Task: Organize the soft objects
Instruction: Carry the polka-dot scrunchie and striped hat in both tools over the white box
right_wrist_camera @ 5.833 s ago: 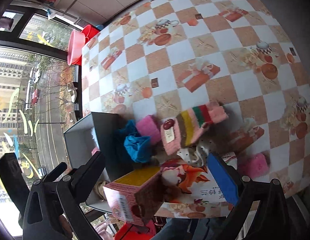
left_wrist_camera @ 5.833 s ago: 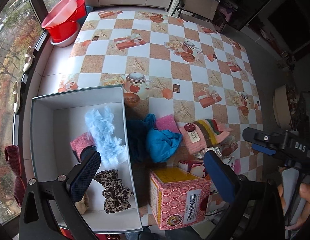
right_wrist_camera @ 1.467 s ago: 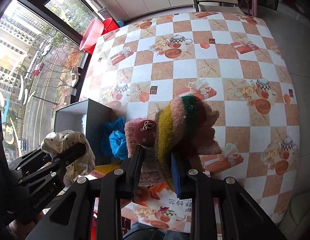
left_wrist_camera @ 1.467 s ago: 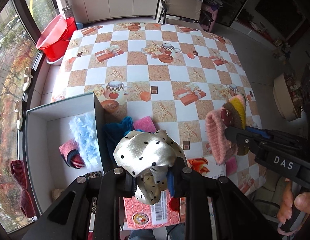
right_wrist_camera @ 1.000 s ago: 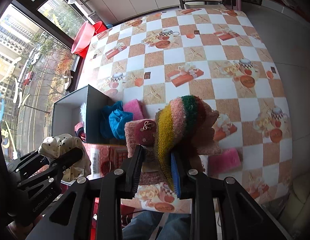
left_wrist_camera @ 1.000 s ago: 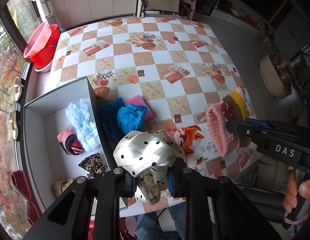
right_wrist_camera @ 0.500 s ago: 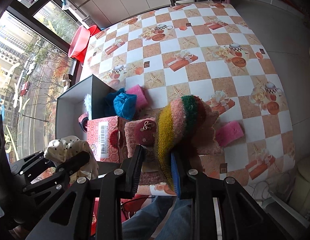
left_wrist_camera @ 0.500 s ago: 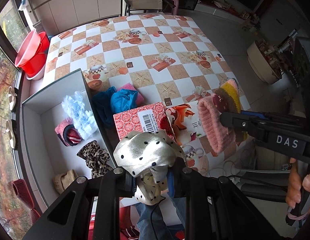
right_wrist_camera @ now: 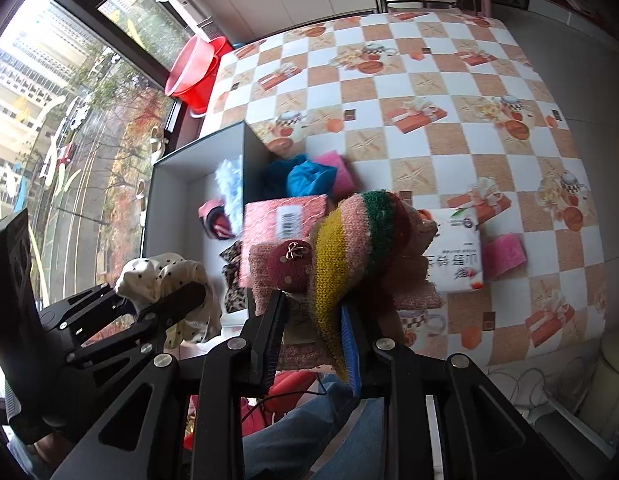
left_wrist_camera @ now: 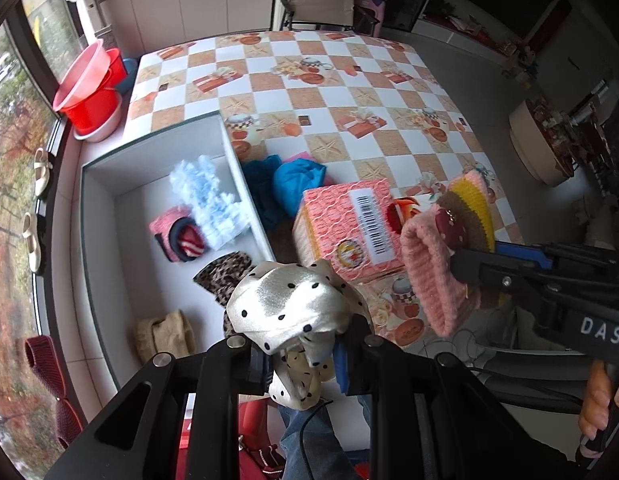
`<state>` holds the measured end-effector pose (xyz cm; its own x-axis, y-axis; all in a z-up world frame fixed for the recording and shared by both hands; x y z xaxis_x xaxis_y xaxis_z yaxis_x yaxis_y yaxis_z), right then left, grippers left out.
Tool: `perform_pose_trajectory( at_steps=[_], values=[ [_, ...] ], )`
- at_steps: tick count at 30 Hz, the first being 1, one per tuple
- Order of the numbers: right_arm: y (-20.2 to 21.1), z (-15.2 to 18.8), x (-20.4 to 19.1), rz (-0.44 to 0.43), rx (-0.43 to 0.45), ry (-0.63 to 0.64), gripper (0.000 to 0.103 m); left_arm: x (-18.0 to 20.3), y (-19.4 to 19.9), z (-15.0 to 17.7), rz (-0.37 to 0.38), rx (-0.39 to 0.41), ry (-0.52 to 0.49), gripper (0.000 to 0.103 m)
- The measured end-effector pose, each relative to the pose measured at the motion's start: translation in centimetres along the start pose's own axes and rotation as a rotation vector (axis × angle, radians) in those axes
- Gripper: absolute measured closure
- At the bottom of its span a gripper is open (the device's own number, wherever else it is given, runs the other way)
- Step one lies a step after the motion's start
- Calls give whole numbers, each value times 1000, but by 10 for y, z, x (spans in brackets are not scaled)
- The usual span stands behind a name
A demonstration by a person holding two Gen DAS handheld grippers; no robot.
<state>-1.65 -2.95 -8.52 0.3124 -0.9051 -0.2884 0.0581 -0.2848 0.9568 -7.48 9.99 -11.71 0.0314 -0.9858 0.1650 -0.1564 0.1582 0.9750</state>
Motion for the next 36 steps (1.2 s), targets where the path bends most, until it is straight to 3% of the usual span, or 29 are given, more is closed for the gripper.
perform_pose_trajectory(
  at_steps=[21, 36],
  values=[
    [-32, -3, -92, -3, -71, 223, 75, -84, 5, 37, -18, 18, 198, 78],
    [-46, -23, -133, -5, -110, 305, 75, -117, 0, 27, -4, 20, 282, 78]
  ],
)
Point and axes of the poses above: each gripper's, at about its wrist camera, not at the fingertips, and y roughly against the way its jaws point, x to its right, z to its underside, the point moved 6 cm from there along -y, roughly the way its jaws point, and after that the axes turned 11 degrees about -x, right-handed, at the moved point
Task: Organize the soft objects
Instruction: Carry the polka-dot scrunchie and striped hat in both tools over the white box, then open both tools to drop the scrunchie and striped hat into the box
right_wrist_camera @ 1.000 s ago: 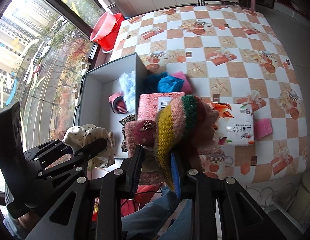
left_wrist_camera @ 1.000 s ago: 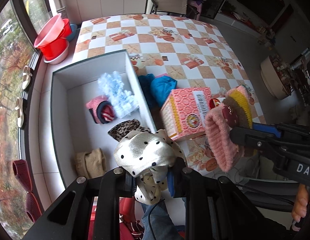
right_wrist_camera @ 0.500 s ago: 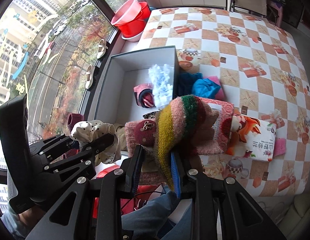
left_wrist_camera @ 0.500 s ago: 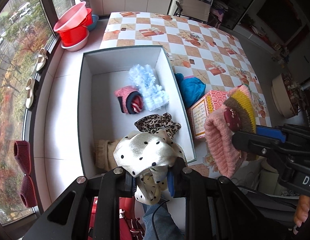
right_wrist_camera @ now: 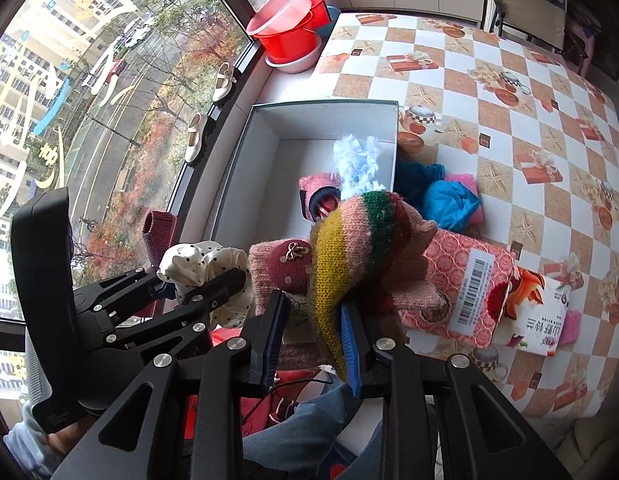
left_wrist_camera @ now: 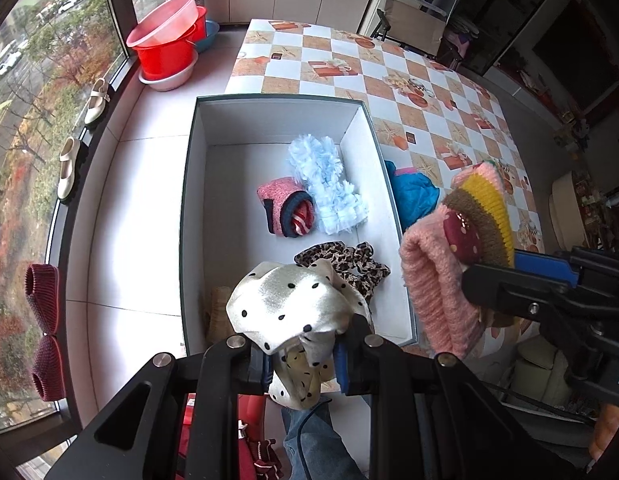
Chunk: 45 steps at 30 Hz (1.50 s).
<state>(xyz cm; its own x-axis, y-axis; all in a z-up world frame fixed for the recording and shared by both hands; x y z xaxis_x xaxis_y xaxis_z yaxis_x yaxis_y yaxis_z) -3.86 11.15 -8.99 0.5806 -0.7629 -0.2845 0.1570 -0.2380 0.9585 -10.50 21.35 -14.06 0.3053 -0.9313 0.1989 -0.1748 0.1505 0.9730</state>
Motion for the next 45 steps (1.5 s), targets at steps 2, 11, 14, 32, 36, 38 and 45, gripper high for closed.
perform_pose_trajectory(
  at_steps=[2, 11, 14, 32, 36, 38, 45],
  values=[
    [-1, -7, -2, 3, -4, 10, 75, -3, -2, -6, 3, -3, 12, 78],
    [-11, -47, -6, 25, -32, 38, 75, -20, -14, -34, 7, -19, 73, 78],
    [-17, -61, -5, 17, -40, 27, 75, -24, -20, -44, 4, -26, 90, 78],
    [-40, -125, 6, 13, -68, 24, 75, -34, -53, -94, -35, -61, 144, 78],
    [-45, -133, 8, 5, -76, 20, 75, -38, -59, -100, -34, -68, 165, 78],
    [-47, -136, 9, 3, -74, 18, 75, -38, -62, -102, -35, -72, 171, 78],
    [-56, -143, 8, -8, -88, 22, 75, -37, -69, -105, -43, -84, 173, 78]
  ],
)
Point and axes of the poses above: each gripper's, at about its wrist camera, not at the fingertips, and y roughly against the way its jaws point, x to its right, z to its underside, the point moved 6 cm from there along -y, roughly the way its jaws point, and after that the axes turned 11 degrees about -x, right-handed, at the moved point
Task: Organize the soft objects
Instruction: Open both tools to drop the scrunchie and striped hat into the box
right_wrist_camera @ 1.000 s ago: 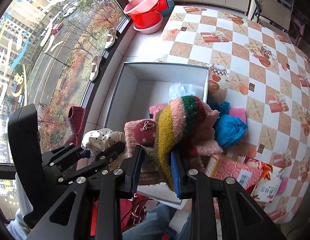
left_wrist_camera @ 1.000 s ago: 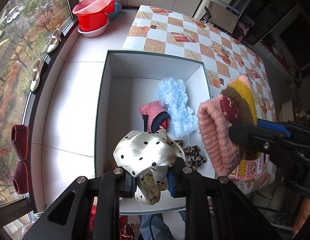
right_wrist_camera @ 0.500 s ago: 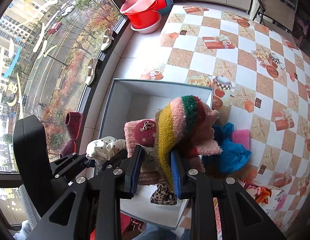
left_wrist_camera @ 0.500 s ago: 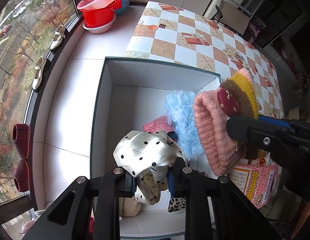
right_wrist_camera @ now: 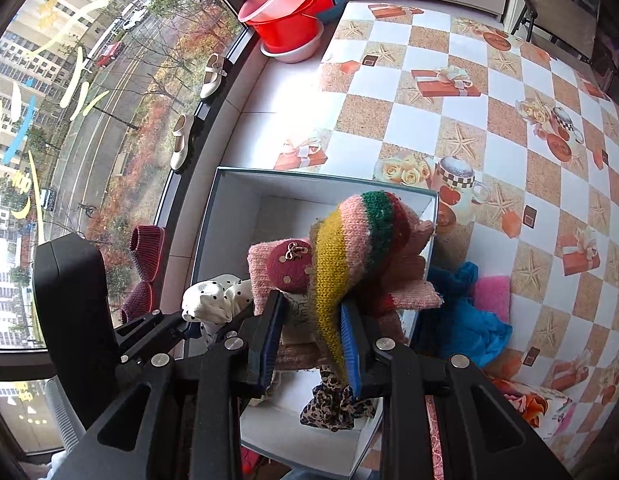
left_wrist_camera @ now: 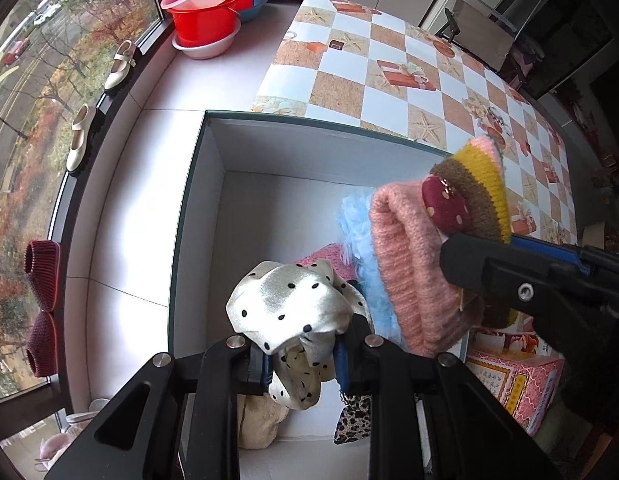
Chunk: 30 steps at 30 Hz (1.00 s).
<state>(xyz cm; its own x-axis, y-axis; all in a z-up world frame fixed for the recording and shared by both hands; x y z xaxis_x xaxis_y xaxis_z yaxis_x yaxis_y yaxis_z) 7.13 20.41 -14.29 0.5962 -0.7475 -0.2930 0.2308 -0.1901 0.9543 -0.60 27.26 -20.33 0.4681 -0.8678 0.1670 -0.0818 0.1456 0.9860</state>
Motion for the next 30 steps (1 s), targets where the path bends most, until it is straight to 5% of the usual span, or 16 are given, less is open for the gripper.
perform_pose_trajectory(
  at_steps=[17, 21, 24, 27, 30],
  values=[
    [-16, -5, 0, -11, -19, 11, 75, 0, -13, 1, 2, -30, 15, 76],
    [-22, -7, -1, -9, -31, 20, 75, -1, -12, 0, -8, -26, 13, 61],
    [-22, -8, -3, 3, -26, 36, 66, -4, -10, 1, -2, -18, 22, 41],
    [-20, -8, -1, 19, -16, 39, 43, -9, -8, 1, 1, -14, 42, 22],
    [-17, -7, 4, 14, -11, 29, 28, -11, -5, 0, 2, -15, 53, 21]
  ],
)
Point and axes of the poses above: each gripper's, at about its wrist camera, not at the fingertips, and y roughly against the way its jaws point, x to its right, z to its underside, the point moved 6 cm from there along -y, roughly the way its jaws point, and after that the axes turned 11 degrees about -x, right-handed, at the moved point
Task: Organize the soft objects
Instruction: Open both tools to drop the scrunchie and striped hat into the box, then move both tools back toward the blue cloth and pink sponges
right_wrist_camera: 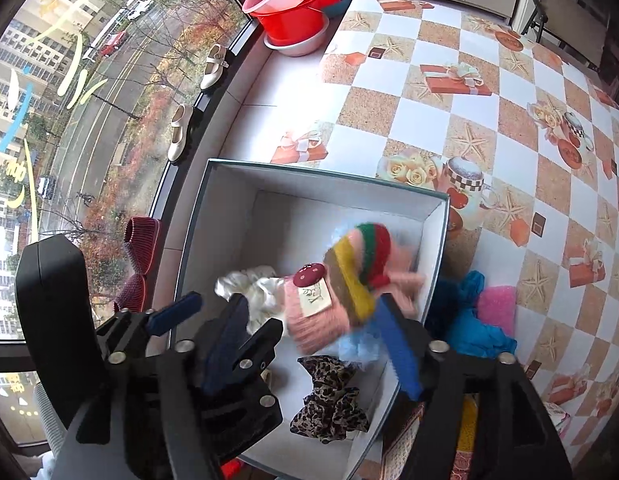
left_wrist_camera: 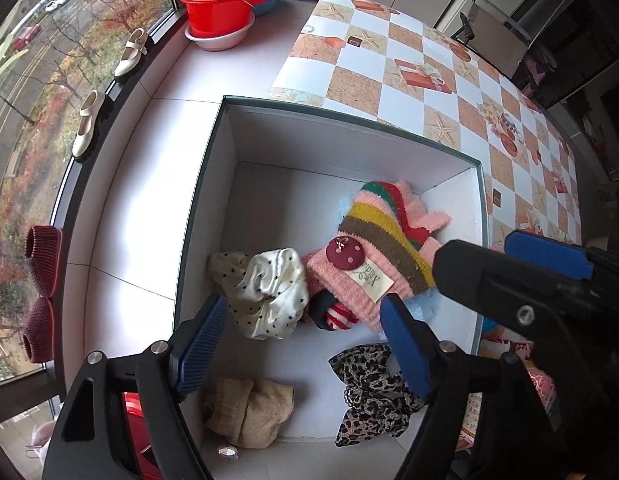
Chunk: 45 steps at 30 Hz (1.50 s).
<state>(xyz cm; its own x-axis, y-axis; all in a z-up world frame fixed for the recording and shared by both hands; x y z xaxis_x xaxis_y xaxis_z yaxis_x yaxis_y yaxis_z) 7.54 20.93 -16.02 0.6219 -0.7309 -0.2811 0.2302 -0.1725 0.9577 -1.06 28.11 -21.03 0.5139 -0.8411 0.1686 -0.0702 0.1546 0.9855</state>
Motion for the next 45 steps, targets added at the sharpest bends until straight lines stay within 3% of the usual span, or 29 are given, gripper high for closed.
perform_pose_trajectory(
  at_steps=[3, 7, 19, 25, 31, 37, 45],
  values=[
    [4, 1, 3, 9, 5, -5, 19, -2, 6, -1, -10, 17, 22, 12],
    [19, 3, 9, -22, 42, -33, 0, -4, 14, -1, 20, 32, 49, 12],
    [79, 11, 51, -140, 106, -162, 0, 28, 35, 2, 117, 34, 12, 12],
    [89, 28, 89, -139, 92, -226, 0, 50, 39, 5, 139, 18, -27, 12],
    [77, 45, 138, -73, 16, -282, 0, 72, 39, 6, 144, -4, -58, 12],
    [38, 61, 180, -32, -118, -325, 1, 89, 37, 8, 132, -18, -74, 12],
    [-27, 56, 185, -101, -251, -277, 1, 95, 32, 13, 100, -42, -59, 12]
  ],
)
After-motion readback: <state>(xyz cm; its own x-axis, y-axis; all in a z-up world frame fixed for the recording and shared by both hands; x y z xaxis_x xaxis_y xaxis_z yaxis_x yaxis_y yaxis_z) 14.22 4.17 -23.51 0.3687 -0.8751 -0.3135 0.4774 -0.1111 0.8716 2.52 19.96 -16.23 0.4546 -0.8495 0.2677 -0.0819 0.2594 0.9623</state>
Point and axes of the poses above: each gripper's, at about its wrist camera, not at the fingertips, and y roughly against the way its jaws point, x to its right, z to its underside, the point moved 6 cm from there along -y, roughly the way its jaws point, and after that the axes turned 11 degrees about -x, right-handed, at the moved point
